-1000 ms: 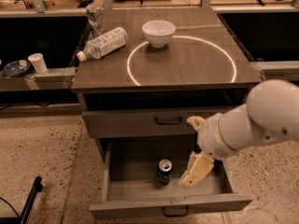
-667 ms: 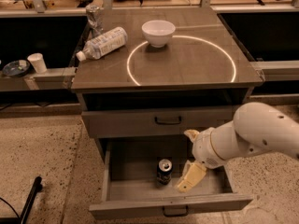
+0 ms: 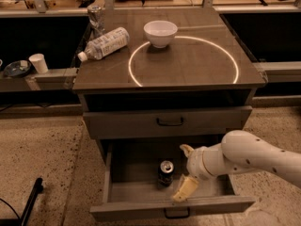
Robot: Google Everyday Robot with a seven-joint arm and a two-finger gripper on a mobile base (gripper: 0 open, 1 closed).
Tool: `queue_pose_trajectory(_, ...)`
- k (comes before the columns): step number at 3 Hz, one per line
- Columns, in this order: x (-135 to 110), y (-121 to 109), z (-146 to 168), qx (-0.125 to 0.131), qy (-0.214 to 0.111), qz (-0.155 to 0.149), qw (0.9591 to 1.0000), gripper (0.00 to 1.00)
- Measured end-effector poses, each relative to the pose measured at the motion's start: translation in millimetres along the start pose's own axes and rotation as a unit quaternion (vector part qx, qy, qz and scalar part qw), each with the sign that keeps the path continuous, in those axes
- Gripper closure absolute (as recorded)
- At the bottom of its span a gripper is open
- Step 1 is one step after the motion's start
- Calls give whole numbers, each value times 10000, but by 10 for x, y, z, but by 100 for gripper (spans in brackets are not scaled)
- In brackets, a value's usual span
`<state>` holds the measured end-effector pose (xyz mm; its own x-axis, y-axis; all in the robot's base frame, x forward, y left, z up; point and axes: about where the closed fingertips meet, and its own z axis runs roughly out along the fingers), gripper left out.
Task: Pick pepsi can from middle drawer and place on counter
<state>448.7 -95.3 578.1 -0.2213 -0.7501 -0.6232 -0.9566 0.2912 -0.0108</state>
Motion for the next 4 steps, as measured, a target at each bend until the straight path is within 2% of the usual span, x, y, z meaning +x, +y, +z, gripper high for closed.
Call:
queue_pose_trajectory(1, 25, -147, 320, 94, -266, -266, 9992, 0)
queue_pose_trajectory(2, 46, -317, 605, 128, -421, -461, 9980, 15)
queue_pose_trajectory(3, 205, -458, 834, 137, -517, -334, 9980, 38)
queue_pose_trajectory(4, 313, -549, 954, 195, -551, -239, 9980, 43)
